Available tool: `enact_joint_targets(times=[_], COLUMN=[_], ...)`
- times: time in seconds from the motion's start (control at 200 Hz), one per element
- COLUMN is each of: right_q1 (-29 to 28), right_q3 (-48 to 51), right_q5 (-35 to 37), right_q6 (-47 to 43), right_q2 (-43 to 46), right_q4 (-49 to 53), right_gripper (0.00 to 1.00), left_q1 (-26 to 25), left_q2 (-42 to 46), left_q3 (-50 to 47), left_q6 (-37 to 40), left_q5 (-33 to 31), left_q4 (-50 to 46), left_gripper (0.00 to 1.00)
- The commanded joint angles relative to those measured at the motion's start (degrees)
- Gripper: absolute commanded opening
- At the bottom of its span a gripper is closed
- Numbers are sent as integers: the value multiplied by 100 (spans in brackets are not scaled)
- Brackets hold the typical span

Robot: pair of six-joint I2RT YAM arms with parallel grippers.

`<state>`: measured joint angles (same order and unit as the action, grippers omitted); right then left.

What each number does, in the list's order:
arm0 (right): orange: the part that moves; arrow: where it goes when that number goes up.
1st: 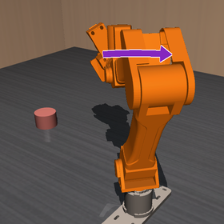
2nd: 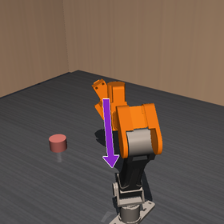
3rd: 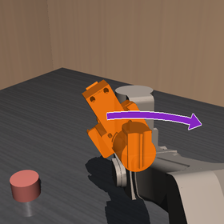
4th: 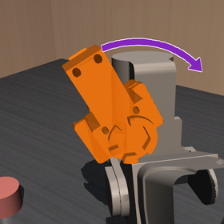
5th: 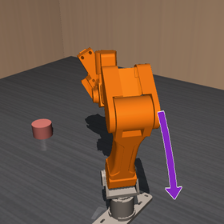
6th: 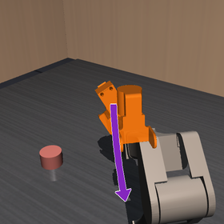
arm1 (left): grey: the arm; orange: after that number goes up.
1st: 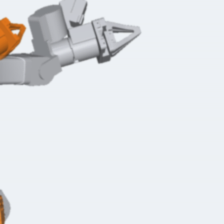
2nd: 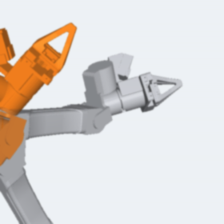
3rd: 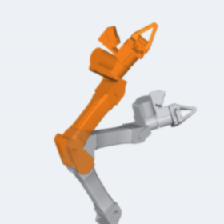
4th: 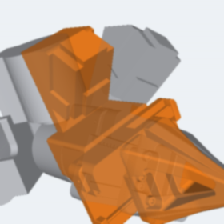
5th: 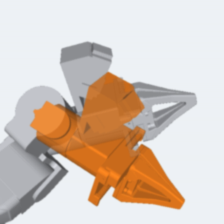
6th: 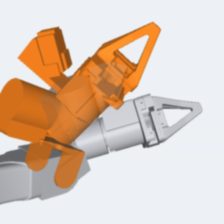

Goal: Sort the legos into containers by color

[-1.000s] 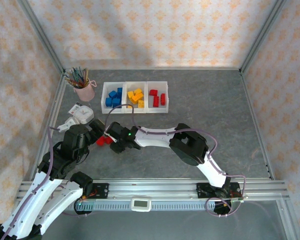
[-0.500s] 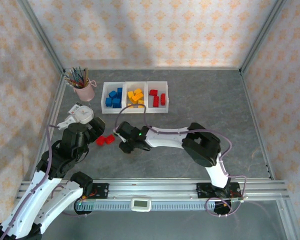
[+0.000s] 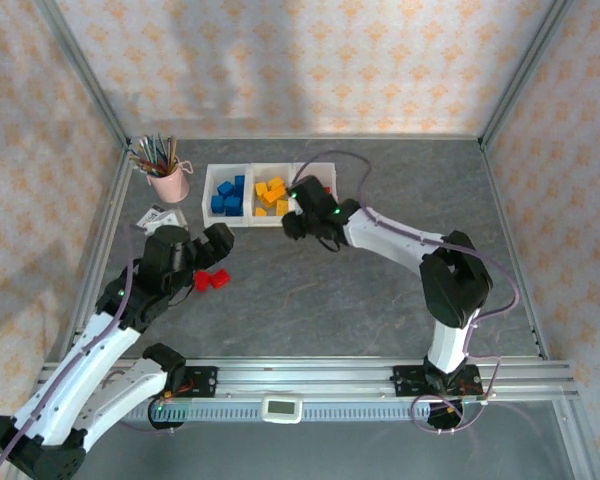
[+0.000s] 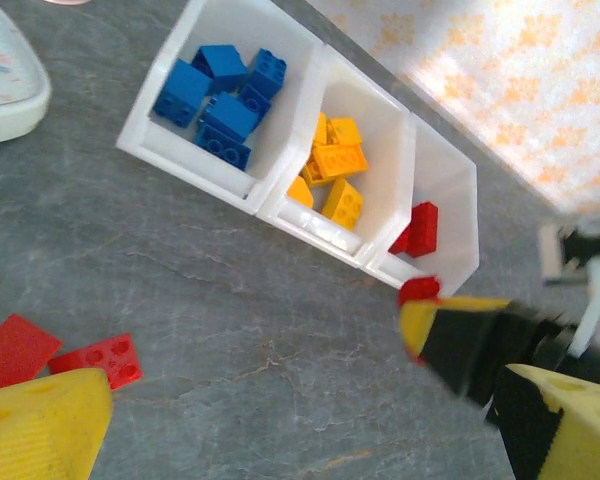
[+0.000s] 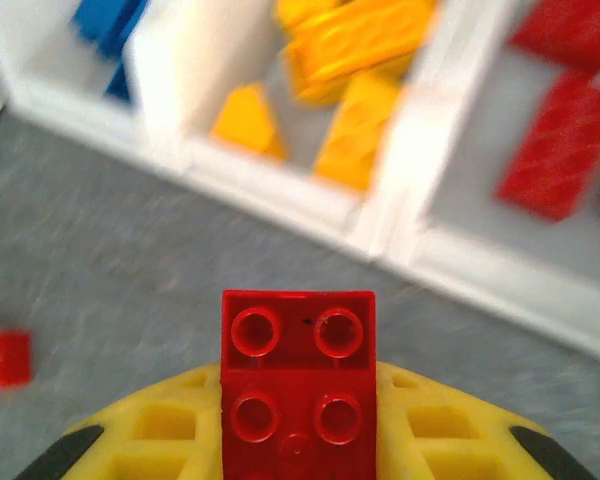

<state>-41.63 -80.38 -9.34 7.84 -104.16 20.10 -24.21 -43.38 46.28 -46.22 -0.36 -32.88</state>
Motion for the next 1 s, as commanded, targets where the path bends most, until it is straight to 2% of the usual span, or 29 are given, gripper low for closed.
enact_joint_targets(times=[0.0,0.265,0.46,0.506,0.646,0.856,0.996], right_q1=[339,790,953,958,956,921,701], right_q3=[-539,-1894,-2702,-2816,-2859,-2656,-2273], right_q5=[584,1110,1169,1161,1159,996,959], right_q6=[186,123,160,142,113,45,75], right_q2=[-249,-1409,-2113,-2198,-2182,-1748,-1341], right_q4=[100,106,260,313,293,350,418], right_gripper=[29,32,33,36,47,52,55], left_q1=[65,127,275,310,353,399,408], left_q2=[-283,-748,-796,-787,-710,-630,-452], left_q3=[87,90,73,72,65,65,14], left_q6=[425,516,490,491,482,462,438], left_q5=[306,410,403,430,451,416,330], left_q4=[578,1050,1069,1060,1061,967,861], left_gripper=[99,99,99,99,99,99,99])
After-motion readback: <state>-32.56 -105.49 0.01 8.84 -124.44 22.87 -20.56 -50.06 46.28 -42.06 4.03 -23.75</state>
